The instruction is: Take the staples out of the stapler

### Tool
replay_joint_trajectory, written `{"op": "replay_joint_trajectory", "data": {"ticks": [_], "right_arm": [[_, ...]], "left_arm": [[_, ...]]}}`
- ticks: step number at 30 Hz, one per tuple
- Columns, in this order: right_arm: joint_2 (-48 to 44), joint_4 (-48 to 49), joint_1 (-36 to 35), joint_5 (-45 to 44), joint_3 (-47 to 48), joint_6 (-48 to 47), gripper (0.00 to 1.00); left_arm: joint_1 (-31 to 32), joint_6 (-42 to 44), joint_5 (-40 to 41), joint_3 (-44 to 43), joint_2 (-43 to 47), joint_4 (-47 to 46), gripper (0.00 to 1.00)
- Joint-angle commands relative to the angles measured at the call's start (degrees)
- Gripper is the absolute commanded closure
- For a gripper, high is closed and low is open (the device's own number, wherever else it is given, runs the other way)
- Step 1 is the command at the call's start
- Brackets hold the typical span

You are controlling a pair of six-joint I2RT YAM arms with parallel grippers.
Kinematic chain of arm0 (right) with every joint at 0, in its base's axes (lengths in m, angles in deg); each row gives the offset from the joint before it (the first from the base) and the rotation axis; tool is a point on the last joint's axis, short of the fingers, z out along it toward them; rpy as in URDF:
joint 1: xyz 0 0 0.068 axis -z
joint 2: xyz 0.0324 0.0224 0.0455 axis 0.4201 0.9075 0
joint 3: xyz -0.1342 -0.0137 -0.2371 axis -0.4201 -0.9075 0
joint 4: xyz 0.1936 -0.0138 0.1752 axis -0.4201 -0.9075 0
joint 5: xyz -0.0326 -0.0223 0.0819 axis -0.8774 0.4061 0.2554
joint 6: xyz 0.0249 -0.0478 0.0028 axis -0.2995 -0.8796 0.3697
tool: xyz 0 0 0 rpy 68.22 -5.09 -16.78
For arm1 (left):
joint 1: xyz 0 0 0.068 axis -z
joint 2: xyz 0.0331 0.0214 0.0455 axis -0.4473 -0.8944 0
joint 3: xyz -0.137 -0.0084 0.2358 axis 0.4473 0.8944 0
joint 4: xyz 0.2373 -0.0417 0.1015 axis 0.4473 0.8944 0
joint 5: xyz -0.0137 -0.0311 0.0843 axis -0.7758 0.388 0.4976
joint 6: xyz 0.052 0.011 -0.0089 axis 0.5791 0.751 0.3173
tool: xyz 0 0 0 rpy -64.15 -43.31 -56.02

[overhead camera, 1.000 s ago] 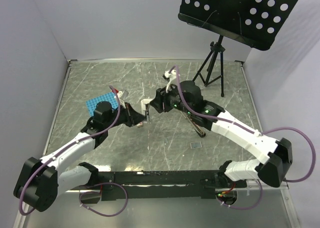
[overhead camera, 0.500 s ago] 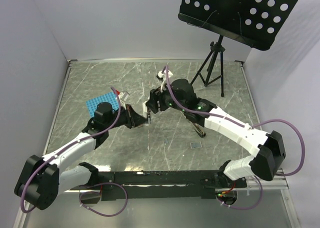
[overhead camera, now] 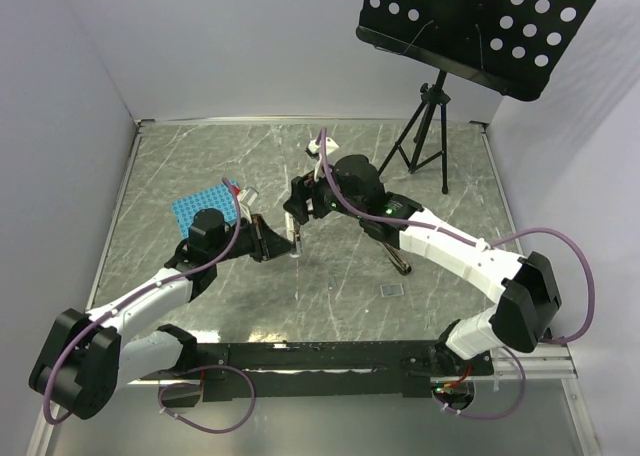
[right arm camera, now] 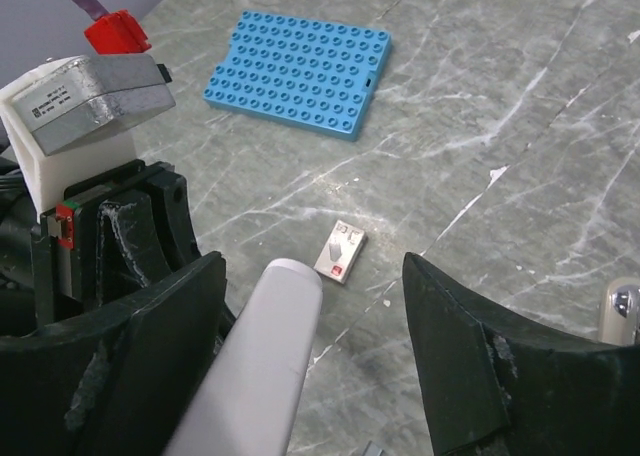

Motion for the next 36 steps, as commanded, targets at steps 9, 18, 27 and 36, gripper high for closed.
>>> {"op": "replay_joint_trajectory", "data": {"ticks": [9, 18, 27, 36], "right_arm": [[2.3, 5.3, 1.5, 6.9, 3.1, -3.8, 0.22], [3.9, 5.4, 2.2, 5.8, 3.7, -3.3, 0.21], [5.3, 4.6, 2.8, 1.7, 5.2, -1.8, 0.21], [6.9, 4.0, 4.1, 1.8, 6.5, -0.2, 0.21]], "left_arm": [[0.7, 1.4, -9.3, -1.2, -0.3, -7.0, 0.99], [0.8, 2.1, -9.5, -1.7, -1.2, -6.2, 0.99], [0.8, 3.4, -8.6, -1.7, -0.9, -5.7, 0.99], [1.2, 3.7, -9.2, -2.0, -1.5, -6.0, 0.99]]}}
